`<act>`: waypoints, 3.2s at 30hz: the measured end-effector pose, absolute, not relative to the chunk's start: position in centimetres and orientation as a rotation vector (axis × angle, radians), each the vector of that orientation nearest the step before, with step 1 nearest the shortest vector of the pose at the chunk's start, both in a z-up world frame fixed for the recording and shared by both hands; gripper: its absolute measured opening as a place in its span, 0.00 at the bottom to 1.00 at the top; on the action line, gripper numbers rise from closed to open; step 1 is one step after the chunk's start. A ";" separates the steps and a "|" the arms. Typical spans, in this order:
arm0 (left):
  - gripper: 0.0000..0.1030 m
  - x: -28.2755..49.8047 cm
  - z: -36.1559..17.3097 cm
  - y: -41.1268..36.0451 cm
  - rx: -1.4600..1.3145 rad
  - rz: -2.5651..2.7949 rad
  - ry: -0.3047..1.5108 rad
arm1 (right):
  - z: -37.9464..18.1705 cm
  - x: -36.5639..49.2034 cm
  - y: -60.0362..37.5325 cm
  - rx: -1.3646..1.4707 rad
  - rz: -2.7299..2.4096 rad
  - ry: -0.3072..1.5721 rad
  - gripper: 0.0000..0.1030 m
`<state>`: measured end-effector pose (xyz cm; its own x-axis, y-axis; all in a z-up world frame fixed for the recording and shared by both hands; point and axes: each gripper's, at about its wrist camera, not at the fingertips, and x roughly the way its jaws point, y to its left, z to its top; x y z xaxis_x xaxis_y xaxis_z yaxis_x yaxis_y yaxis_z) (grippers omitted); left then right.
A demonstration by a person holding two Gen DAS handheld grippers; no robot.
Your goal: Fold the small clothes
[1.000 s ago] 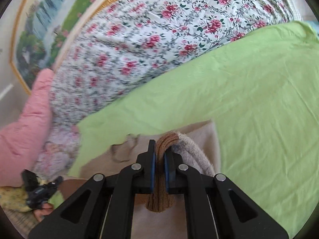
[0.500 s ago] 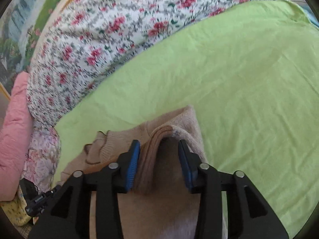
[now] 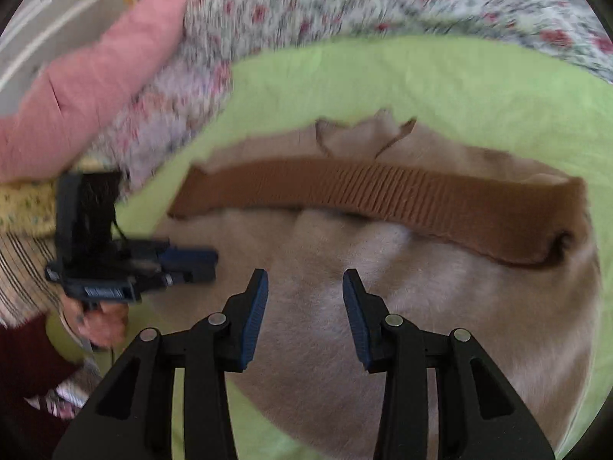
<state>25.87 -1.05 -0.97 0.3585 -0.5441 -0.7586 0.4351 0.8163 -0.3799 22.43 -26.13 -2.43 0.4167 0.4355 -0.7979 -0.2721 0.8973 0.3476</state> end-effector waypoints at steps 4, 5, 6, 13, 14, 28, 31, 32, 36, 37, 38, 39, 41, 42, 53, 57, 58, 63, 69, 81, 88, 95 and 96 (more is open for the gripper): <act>0.09 30.2 -0.9 0.3 -0.130 -0.575 1.041 | -4.3 25.4 -27.9 0.068 0.290 1.062 0.38; 0.08 31.2 -0.8 0.7 -0.147 -0.557 1.037 | -4.4 26.0 -29.2 0.095 0.231 1.041 0.38; 0.09 32.1 -0.6 1.3 -0.151 -0.512 1.022 | -4.4 26.5 -30.3 0.129 0.182 1.021 0.38; 0.15 36.9 -0.7 7.6 -0.363 -0.249 0.975 | -2.9 25.6 -38.1 0.409 -0.142 0.817 0.40; 0.15 36.8 -1.0 8.4 -0.407 -0.242 0.967 | -2.9 25.1 -38.7 0.438 -0.151 0.809 0.40; 0.23 26.2 -0.2 11.4 -0.467 -0.222 0.920 | -0.6 16.5 -37.5 0.519 -0.117 0.777 0.45; 0.23 22.8 0.0 11.5 -0.494 -0.237 0.918 | -0.3 14.9 -36.1 0.530 -0.092 0.788 0.46; 0.23 21.6 0.0 11.5 -0.505 -0.244 0.919 | -0.2 14.3 -35.6 0.533 -0.083 0.793 0.47; 0.28 18.1 -0.3 10.9 -0.524 -0.263 0.933 | -0.2 12.0 -33.6 0.536 -0.061 0.800 0.49; 0.29 17.3 -0.4 10.7 -0.522 -0.265 0.940 | -0.4 11.5 -33.2 0.544 -0.071 0.799 0.50; 0.32 16.5 -0.5 10.5 -0.520 -0.268 0.945 | -0.6 11.0 -32.7 0.550 -0.066 0.808 0.50; 0.32 15.7 -0.6 10.3 -0.520 -0.273 0.952 | -0.8 10.6 -32.3 0.554 -0.062 0.817 0.50; 0.33 14.5 -0.8 10.0 -0.516 -0.281 0.962 | -1.0 9.8 -31.6 0.560 -0.056 0.828 0.50; 0.36 13.6 -0.8 9.8 -0.514 -0.281 0.965 | -1.1 9.4 -31.3 0.563 -0.053 0.832 0.50; 0.61 8.0 -2.4 8.5 -0.548 -0.324 1.004 | -0.6 4.1 -27.9 0.564 -0.037 0.848 0.55; 0.63 6.9 -3.0 8.3 -0.601 -0.337 1.000 | -0.7 2.6 -27.4 0.564 -0.039 0.849 0.58; 0.63 6.8 -3.1 8.4 -0.619 -0.342 1.001 | -0.8 2.2 -27.3 0.569 -0.040 0.850 0.58; 0.66 6.7 -3.1 8.8 -0.707 -0.353 0.981 | -1.2 1.3 -27.1 0.578 -0.041 0.860 0.58; 0.70 7.9 -3.8 9.4 -0.809 -0.306 0.967 | -1.1 0.9 -26.7 0.572 -0.030 0.861 0.58; 0.73 13.6 -4.8 9.5 -0.874 -0.242 0.913 | -1.3 1.2 -26.3 0.580 -0.013 0.865 0.58; 0.52 16.2 -4.3 10.1 -0.815 -0.176 0.866 | -1.6 1.7 -26.7 0.587 -0.002 0.868 0.58; 0.12 16.5 -0.9 7.9 -0.599 -0.187 0.801 | -0.7 3.6 -28.5 0.579 -0.001 0.828 0.58; 0.11 16.4 -0.1 7.2 -0.560 -0.199 0.789 | -0.6 4.0 -28.9 0.581 0.000 0.818 0.58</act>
